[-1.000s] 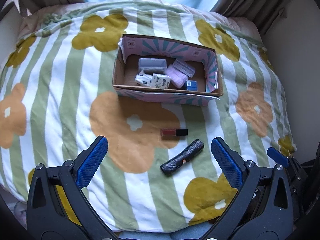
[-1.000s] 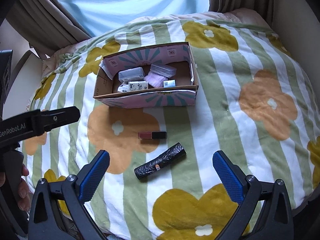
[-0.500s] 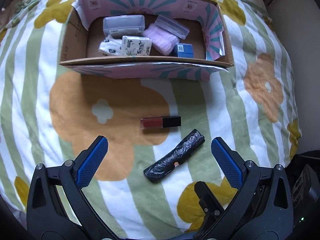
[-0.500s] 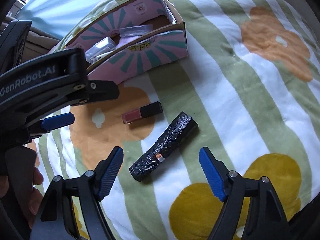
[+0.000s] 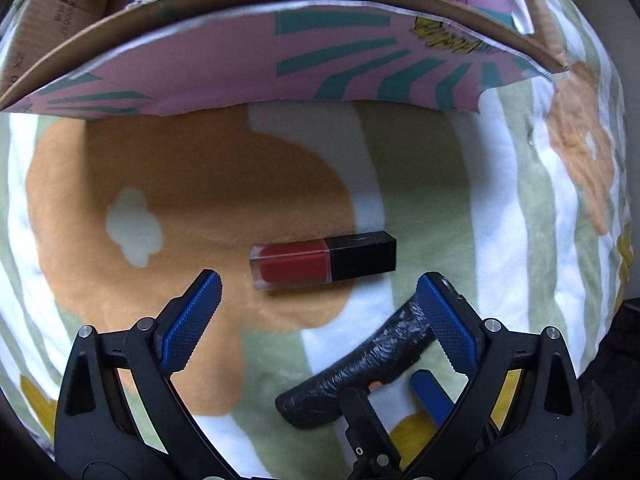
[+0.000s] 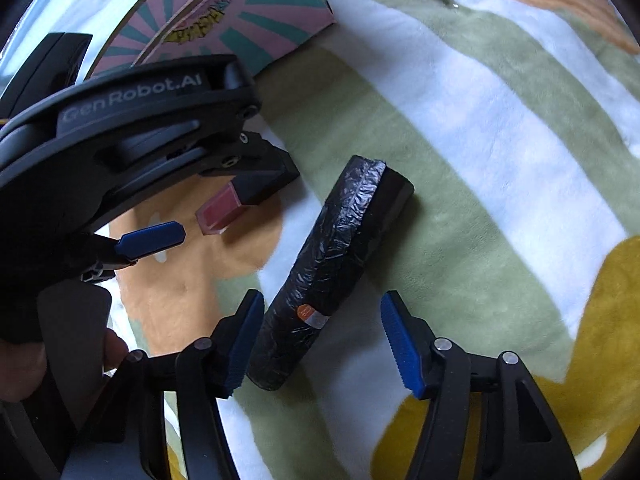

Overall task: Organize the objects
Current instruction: 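Grasp the red lipstick with the left tool while the right tool grasps the black rolled bag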

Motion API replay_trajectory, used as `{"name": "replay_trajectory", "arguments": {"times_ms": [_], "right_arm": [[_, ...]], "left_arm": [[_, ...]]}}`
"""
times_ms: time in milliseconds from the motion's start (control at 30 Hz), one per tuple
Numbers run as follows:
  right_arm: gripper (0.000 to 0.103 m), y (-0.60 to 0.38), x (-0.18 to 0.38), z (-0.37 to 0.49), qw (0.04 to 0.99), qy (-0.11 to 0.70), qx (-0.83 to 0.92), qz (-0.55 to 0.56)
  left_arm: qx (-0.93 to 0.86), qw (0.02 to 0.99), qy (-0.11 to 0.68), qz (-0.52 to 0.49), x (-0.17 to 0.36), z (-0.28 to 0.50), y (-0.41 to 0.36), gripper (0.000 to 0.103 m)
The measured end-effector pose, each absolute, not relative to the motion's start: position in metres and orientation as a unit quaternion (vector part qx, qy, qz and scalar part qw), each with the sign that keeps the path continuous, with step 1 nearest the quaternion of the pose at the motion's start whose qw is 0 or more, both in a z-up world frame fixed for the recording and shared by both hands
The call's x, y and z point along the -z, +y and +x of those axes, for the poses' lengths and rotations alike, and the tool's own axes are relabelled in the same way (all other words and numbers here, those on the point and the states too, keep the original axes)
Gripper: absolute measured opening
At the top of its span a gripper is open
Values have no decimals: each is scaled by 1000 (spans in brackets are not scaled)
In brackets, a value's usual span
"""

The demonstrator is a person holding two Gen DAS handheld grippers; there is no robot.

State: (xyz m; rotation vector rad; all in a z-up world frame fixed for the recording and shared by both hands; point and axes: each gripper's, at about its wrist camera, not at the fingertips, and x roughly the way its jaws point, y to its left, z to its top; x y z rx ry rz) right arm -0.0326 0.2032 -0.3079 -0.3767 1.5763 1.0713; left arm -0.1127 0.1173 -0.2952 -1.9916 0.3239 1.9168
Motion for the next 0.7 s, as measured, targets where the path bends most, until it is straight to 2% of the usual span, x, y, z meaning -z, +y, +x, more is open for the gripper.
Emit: {"name": "replay_trajectory", "arguments": {"times_ms": [433, 700], "right_arm": [[46, 200, 328, -24, 557, 690, -443, -129], [35, 193, 334, -18, 547, 701, -442, -122]], "left_arm": [[-667, 178, 128, -712, 324, -120, 126, 98], [-658, 173, 126, -722, 324, -118, 130, 98]]}}
